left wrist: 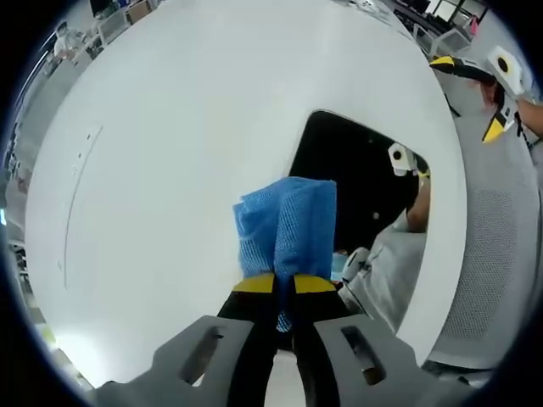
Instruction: Wipe the mirror surface with the cleaning cloth until all visible marks leave the cleaned area.
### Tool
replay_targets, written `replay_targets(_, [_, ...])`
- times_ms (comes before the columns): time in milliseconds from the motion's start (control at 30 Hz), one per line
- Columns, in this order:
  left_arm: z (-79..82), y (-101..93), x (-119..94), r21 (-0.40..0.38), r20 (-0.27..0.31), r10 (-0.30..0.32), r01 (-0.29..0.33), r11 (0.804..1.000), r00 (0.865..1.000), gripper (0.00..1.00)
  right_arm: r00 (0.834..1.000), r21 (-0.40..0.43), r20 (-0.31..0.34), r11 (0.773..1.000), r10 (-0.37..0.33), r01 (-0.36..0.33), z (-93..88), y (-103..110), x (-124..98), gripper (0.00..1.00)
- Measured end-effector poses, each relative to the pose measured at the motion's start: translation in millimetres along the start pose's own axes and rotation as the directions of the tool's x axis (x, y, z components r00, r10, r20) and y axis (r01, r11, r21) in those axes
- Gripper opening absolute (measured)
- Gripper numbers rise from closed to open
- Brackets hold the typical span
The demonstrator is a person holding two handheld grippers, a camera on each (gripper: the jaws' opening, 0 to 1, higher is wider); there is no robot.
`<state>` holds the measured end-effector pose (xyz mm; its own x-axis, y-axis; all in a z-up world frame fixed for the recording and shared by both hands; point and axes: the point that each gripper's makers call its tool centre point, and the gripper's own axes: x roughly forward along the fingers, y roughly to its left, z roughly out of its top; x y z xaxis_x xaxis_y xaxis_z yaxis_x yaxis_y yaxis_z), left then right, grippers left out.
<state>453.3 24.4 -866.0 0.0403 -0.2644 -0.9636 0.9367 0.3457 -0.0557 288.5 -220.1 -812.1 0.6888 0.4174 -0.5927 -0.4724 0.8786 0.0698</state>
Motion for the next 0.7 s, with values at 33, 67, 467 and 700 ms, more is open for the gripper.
replay_targets(33, [0.0, 0.1, 0.0, 0.001, 0.0, 0.001, -0.001, 1.0, 1.0, 0.03, 1.0, 0.0, 0.0, 1.0, 0.0, 0.0, 0.0, -0.1, 0.0, 0.86])
replay_targets(67, [-0.1, 0.1, 0.1, 0.002, 0.0, 0.002, -0.002, 1.0, 1.0, 0.03, 1.0, 0.001, 0.0, 1.0, 0.001, -0.001, 0.0, 0.0, 0.0, 0.86])
replay_targets(467, [-5.3, 3.0, -1.9, -0.006, -0.003, 0.003, -0.003, 1.0, 1.0, 0.03, 1.0, -0.002, -0.001, 1.0, 0.001, -0.001, -0.6, -0.2, 0.1, 0.86])
replay_targets(700, [-4.9, 3.1, -1.5, -0.008, -0.001, 0.011, -0.011, 1.0, 1.0, 0.03, 1.0, -0.004, -0.003, 1.0, 0.001, -0.001, -0.7, 0.0, 0.3, 0.86])
